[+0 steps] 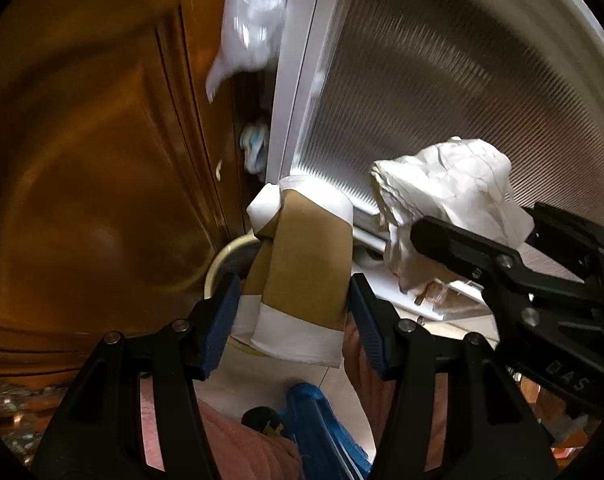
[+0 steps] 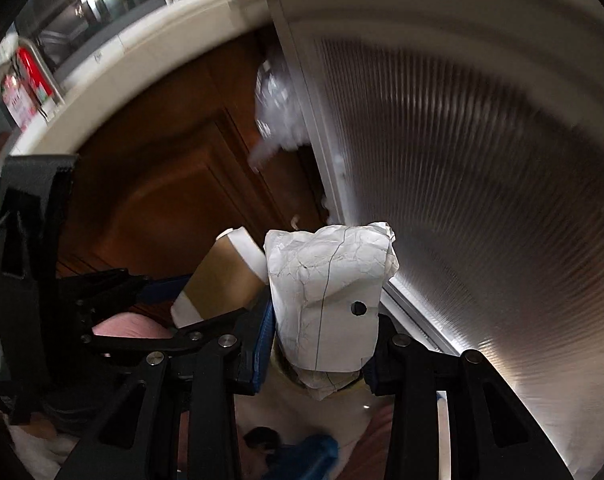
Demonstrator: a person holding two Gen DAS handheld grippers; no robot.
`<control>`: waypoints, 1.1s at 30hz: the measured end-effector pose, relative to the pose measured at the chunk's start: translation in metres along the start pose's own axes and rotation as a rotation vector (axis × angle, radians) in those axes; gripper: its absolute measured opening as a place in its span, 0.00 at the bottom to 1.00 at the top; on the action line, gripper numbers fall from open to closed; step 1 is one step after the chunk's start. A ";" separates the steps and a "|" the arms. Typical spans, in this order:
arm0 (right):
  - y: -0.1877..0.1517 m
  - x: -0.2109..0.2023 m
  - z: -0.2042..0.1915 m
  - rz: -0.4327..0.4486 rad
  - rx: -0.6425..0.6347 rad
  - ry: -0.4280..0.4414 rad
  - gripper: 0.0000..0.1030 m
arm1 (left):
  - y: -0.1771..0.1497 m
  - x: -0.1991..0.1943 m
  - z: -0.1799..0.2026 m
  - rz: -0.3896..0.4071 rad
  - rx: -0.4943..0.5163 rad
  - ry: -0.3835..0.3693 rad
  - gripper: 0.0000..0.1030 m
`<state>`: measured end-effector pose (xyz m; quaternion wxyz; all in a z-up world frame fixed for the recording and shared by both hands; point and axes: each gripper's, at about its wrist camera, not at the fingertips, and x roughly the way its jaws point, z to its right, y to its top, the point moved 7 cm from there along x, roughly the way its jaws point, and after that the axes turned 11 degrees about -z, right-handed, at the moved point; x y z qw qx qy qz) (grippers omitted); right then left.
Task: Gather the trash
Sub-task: 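Carry the paper cup and tissue down over the floor bin, then open both tools to drop the cup and tissue into the bin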
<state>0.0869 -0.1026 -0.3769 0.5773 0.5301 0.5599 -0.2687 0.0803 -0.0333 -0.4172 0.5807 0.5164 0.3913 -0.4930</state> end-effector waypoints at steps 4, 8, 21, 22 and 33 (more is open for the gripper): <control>0.000 0.037 0.008 -0.054 -0.002 0.004 0.35 | -0.007 0.034 -0.006 -0.061 0.000 0.014 0.51; 0.000 0.070 0.014 -0.103 0.005 0.019 0.36 | -0.012 0.061 -0.011 -0.124 -0.005 0.018 0.51; 0.012 0.151 0.040 -0.247 0.054 0.067 0.39 | -0.003 0.101 -0.027 -0.238 -0.039 0.011 0.52; 0.014 0.154 0.041 -0.250 0.056 0.070 0.40 | -0.001 0.102 -0.029 -0.239 -0.040 0.013 0.52; 0.019 0.174 0.036 -0.270 0.080 0.090 0.56 | 0.007 0.105 -0.030 -0.236 -0.042 0.035 0.63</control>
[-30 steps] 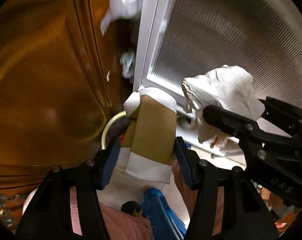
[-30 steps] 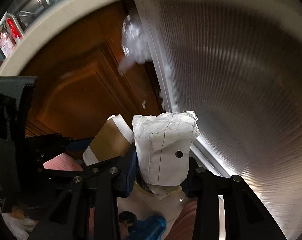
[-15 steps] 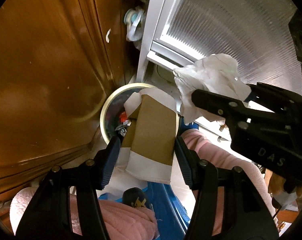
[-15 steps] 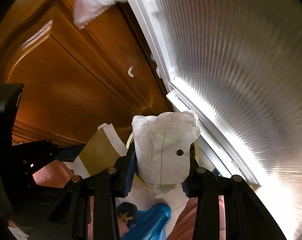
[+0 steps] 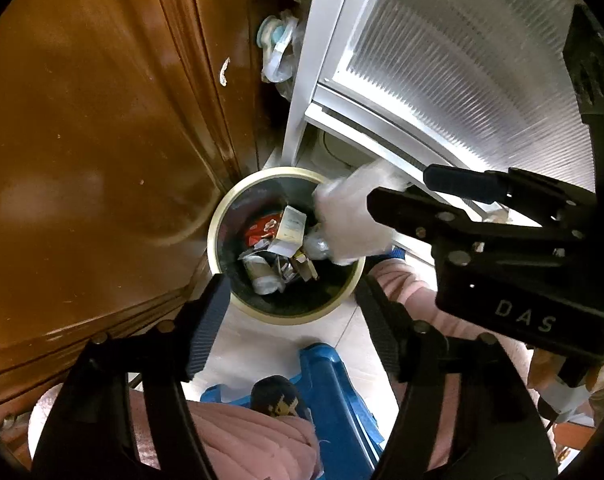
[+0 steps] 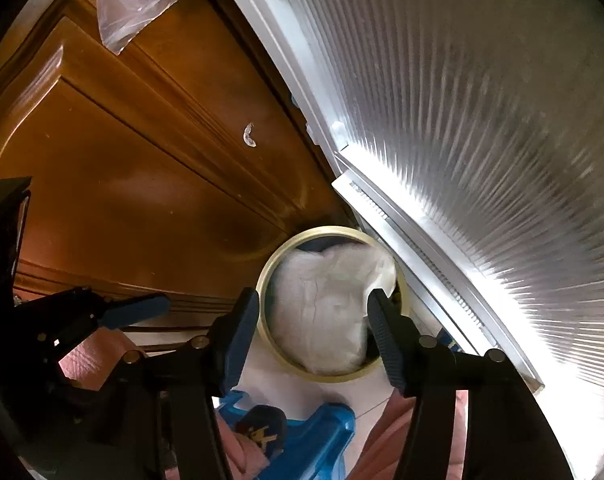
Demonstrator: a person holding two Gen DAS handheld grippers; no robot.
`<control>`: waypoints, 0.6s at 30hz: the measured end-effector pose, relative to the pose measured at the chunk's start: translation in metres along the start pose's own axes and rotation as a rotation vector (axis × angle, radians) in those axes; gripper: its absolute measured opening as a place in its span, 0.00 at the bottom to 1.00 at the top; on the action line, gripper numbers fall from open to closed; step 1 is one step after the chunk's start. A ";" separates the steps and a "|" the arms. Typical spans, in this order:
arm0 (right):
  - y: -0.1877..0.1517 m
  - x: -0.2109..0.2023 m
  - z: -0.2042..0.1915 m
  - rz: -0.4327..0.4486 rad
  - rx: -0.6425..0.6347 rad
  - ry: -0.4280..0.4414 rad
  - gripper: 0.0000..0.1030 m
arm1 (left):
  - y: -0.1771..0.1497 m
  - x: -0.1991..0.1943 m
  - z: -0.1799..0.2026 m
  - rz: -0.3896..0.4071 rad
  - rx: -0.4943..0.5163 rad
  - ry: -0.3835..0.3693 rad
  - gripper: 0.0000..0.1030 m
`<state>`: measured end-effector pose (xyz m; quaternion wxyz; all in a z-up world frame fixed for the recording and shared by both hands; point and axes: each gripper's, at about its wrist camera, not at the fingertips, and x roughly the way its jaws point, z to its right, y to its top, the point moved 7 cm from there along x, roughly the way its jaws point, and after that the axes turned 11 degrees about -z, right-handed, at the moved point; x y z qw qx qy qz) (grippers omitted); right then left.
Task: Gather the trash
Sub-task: 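Open both tools to drop the cup and tissue into the bin, then raise both tools back toward the carton and snack wrapper on the counter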
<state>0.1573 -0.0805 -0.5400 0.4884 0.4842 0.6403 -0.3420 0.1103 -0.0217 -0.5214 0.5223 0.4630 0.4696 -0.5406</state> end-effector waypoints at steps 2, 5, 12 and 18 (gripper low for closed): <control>0.001 0.001 -0.001 0.001 0.001 0.000 0.57 | 0.000 -0.002 0.000 0.002 -0.003 0.001 0.66; 0.002 -0.001 -0.004 0.011 -0.001 0.003 0.57 | -0.001 -0.008 0.000 0.013 -0.005 0.000 0.67; -0.005 -0.019 -0.013 0.060 -0.028 -0.038 0.57 | -0.007 -0.035 0.002 0.046 0.007 0.005 0.67; -0.014 -0.048 -0.019 0.100 -0.036 -0.071 0.57 | -0.020 -0.064 0.005 0.069 0.028 0.005 0.67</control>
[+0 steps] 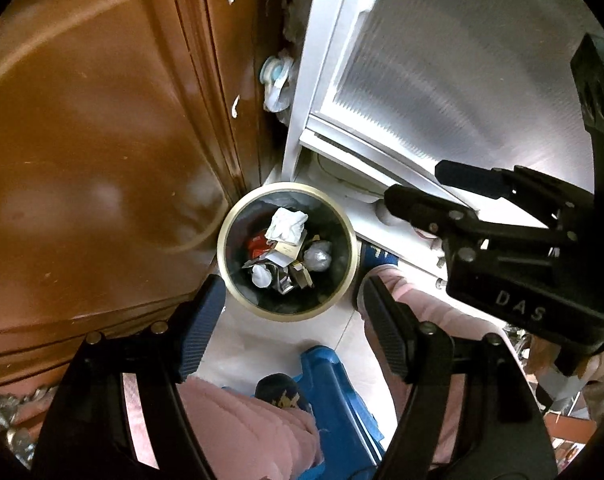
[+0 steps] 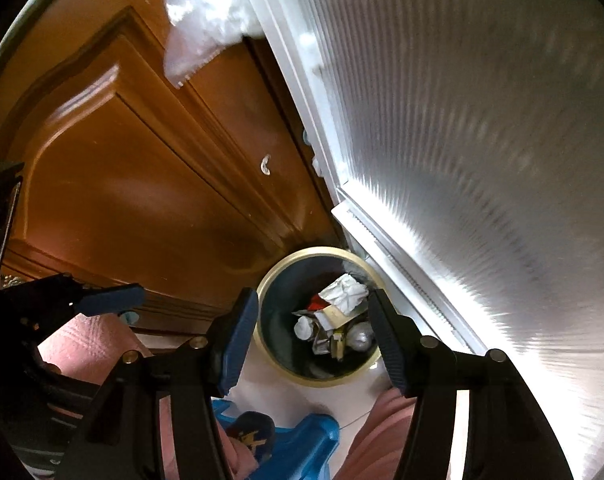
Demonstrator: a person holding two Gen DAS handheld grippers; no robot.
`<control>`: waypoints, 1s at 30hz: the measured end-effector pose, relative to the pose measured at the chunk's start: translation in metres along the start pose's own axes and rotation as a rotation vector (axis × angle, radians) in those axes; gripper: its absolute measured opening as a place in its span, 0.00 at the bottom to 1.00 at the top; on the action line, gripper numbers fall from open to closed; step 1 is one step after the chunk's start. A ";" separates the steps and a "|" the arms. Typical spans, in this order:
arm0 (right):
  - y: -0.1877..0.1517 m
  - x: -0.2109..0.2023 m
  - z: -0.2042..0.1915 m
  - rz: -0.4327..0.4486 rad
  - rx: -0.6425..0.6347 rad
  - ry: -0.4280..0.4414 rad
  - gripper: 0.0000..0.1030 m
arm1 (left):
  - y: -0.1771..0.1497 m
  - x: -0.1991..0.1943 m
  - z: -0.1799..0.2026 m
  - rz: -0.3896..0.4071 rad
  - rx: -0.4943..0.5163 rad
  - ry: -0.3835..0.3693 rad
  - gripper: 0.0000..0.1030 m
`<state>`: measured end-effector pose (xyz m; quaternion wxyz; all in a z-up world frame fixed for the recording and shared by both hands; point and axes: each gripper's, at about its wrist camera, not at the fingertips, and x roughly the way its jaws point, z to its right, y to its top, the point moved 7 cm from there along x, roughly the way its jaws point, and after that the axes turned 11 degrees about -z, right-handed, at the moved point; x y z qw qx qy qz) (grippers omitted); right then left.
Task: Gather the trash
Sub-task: 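Raise both tools back toward the carton and snack wrapper on the counter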
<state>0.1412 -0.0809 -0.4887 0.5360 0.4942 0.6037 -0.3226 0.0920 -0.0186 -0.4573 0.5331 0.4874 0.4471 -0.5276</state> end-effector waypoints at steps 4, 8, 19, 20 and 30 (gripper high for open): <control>-0.007 -0.025 -0.002 0.028 0.004 -0.025 0.56 | -0.008 -0.025 0.008 0.033 0.034 0.011 0.67; -0.020 -0.057 -0.006 0.052 0.016 -0.042 0.56 | -0.011 -0.052 0.016 0.090 0.080 0.048 0.67; -0.049 -0.143 -0.020 0.131 0.028 -0.103 0.56 | -0.016 -0.137 0.032 0.228 0.128 0.013 0.67; -0.051 -0.151 -0.022 0.138 0.022 -0.111 0.56 | -0.017 -0.144 0.033 0.239 0.133 0.010 0.67; -0.048 -0.248 -0.052 0.253 -0.046 -0.172 0.57 | -0.013 -0.229 0.049 0.364 0.187 -0.006 0.67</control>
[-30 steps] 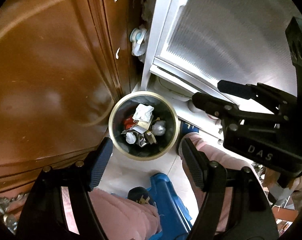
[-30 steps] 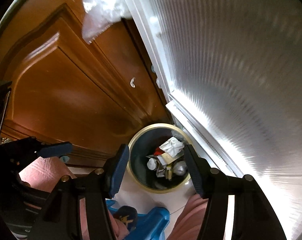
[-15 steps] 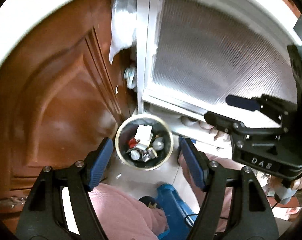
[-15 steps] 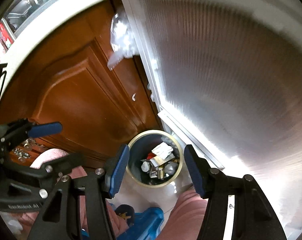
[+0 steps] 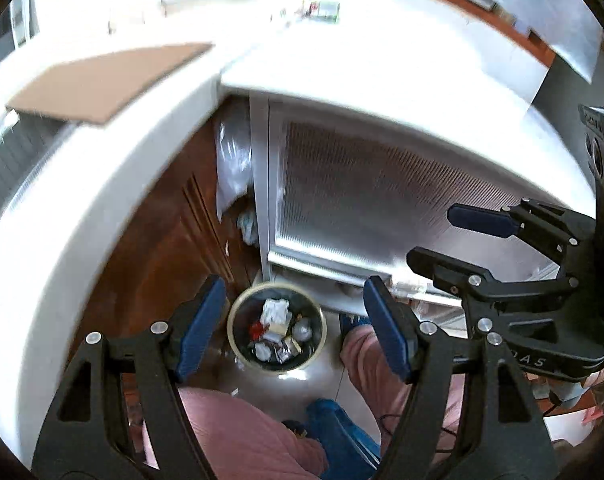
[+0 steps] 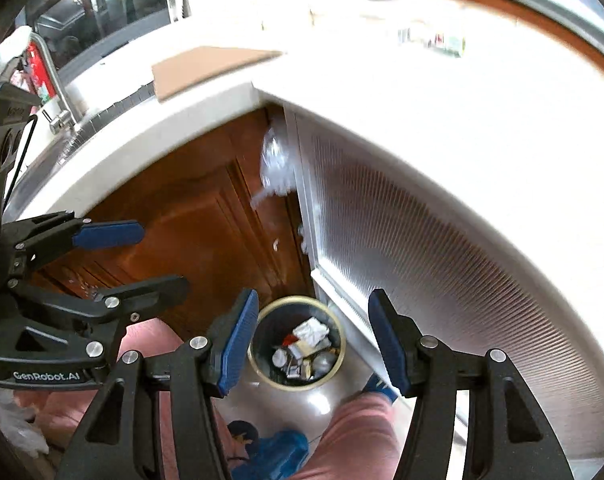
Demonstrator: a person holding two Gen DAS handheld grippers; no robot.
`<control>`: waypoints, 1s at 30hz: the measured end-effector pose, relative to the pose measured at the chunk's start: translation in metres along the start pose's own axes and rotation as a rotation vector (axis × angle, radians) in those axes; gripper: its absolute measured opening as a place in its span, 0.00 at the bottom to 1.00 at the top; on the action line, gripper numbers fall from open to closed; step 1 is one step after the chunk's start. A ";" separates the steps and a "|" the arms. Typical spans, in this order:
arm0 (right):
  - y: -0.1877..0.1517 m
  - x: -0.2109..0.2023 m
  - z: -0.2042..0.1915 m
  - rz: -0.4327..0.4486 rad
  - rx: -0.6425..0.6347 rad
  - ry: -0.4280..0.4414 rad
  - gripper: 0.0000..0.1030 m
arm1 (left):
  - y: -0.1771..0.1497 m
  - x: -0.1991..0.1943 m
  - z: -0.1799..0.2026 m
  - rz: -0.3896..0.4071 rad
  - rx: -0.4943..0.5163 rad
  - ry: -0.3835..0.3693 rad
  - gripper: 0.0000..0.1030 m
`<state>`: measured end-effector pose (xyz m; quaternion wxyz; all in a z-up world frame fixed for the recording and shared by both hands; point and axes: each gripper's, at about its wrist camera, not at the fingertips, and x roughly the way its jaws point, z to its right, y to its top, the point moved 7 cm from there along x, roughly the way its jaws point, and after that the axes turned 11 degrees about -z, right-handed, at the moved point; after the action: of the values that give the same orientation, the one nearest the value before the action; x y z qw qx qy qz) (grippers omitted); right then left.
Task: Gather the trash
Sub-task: 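Raise both tools back toward the carton and snack wrapper on the counter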
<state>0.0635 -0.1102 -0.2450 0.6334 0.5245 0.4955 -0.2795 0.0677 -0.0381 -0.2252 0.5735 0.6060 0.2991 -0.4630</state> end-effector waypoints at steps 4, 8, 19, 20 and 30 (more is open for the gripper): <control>0.016 -0.031 0.001 0.026 -0.015 -0.006 0.56 | 0.020 -0.030 0.000 0.039 -0.005 -0.010 0.67; 0.037 -0.063 0.003 0.059 -0.029 0.009 0.56 | 0.051 -0.060 0.001 0.094 0.002 -0.016 0.67; 0.163 -0.132 0.064 0.181 -0.021 -0.055 0.56 | 0.194 -0.089 0.001 0.172 0.021 0.015 0.67; 0.177 -0.132 0.076 0.181 -0.015 -0.062 0.56 | 0.208 -0.085 0.001 0.169 0.020 0.027 0.67; 0.321 -0.081 0.193 0.229 -0.044 -0.211 0.56 | 0.352 -0.005 -0.011 0.119 -0.013 0.096 0.67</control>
<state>0.3805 -0.2112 -0.0540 0.7208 0.5314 0.3693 -0.2482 0.3823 -0.0841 -0.0747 0.5890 0.6403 0.2928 -0.3967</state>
